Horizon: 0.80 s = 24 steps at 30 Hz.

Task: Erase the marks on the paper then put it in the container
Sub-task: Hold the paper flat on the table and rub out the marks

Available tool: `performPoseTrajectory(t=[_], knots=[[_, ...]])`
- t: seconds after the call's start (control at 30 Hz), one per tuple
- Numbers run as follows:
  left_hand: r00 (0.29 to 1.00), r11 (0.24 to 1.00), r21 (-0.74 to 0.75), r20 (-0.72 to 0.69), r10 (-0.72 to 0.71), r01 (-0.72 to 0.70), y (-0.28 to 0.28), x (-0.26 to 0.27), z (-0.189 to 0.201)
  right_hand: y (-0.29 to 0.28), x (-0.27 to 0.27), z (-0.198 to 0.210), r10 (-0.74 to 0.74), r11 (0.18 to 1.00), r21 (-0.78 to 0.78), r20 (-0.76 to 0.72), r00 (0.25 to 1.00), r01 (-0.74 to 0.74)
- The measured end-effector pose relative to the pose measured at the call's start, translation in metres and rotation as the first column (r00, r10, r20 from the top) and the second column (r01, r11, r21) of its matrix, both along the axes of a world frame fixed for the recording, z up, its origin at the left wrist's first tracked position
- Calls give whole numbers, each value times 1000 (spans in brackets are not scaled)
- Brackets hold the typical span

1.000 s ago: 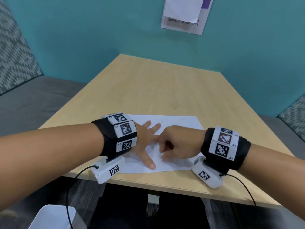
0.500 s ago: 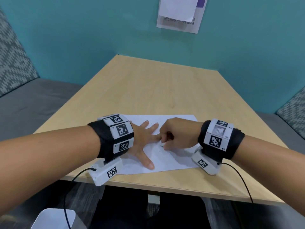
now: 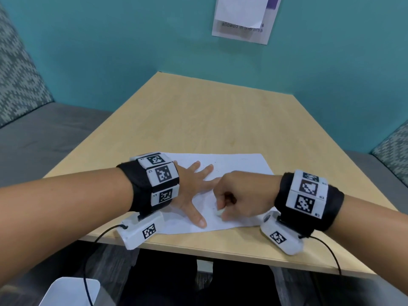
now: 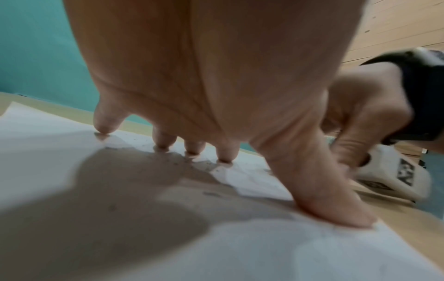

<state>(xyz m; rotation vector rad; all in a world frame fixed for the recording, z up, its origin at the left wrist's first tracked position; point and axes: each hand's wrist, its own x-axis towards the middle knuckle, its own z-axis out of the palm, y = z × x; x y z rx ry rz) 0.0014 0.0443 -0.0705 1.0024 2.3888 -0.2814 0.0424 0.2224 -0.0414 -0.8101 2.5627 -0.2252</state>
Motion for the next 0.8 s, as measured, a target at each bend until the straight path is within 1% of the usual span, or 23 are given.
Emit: performPoseTrajectory(t=[0.07,0.1,0.2,0.23,0.33,0.37,0.5,0.53,0.63,0.67,0.77,0.8], knots=[[1000,1000,-21,-4,5,-5,1,0,-1,6,-6,2,-54,999,-7,-21,998,54],[1000,1000,-25,-6,8,-8,2,1,-1,6,-4,1,-53,999,-11,-5,999,53],[1000,999,-39,-5,6,-6,2,1,3,-1,11,-2,11,1000,-24,67,998,-9],[1000,999,-39,-3,4,-5,2,1,3,0,9,-1,8,1000,-19,64,998,-7],[1000,999,-42,2,-1,1,2,1,3,8,-7,3,-62,998,18,-23,998,62],[1000,999,-35,2,1,0,2,2,2,10,-7,3,-72,997,14,-24,997,72],[1000,1000,2,1,7,-7,-1,0,-1,-3,11,-2,28,999,-36,80,996,-26],[1000,1000,3,0,2,-2,-1,0,-1,-2,8,-2,22,999,-37,71,997,-19],[1000,1000,-8,-12,-9,9,0,1,0,7,-9,2,-43,999,-9,-21,999,43],[1000,1000,-2,-11,-8,8,0,2,0,7,-9,1,-44,999,-5,-16,999,44],[1000,1000,11,-4,-2,2,-1,0,0,-2,4,-3,26,1000,-9,64,998,-26],[1000,1000,7,-7,-3,3,-1,0,0,-1,4,-3,28,1000,-12,63,998,-27]])
